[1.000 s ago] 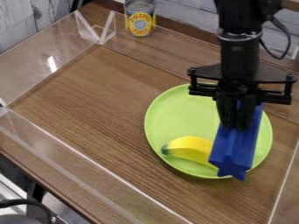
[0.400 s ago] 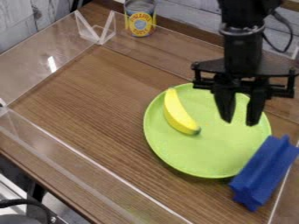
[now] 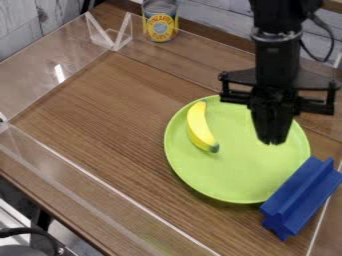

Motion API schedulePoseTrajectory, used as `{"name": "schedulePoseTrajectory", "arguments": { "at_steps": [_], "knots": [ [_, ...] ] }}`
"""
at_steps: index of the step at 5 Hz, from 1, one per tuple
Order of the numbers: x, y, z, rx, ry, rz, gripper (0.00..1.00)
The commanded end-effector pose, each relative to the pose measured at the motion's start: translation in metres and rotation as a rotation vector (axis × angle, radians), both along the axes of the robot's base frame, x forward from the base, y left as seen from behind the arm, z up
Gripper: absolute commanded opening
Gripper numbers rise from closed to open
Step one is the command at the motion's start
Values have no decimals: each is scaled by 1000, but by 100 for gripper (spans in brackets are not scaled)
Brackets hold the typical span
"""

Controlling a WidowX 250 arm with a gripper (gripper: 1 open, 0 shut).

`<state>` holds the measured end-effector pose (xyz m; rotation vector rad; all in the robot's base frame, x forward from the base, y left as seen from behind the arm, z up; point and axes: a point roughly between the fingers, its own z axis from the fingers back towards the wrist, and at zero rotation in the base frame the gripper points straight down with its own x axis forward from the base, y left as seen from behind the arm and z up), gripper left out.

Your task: Put the blue object in the green plate

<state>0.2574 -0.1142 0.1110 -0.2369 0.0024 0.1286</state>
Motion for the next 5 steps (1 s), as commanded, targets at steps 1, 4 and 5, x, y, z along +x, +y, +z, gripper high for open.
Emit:
{"name": "schedulePoseTrajectory", "arguments": {
  "at_steps": [1, 4, 5],
  "knots": [
    [-10, -15, 9, -14, -51, -42, 100],
    [-27, -41, -21, -11, -61, -103, 100],
    [-28, -42, -30, -8, -66, -105, 100]
  ]
}}
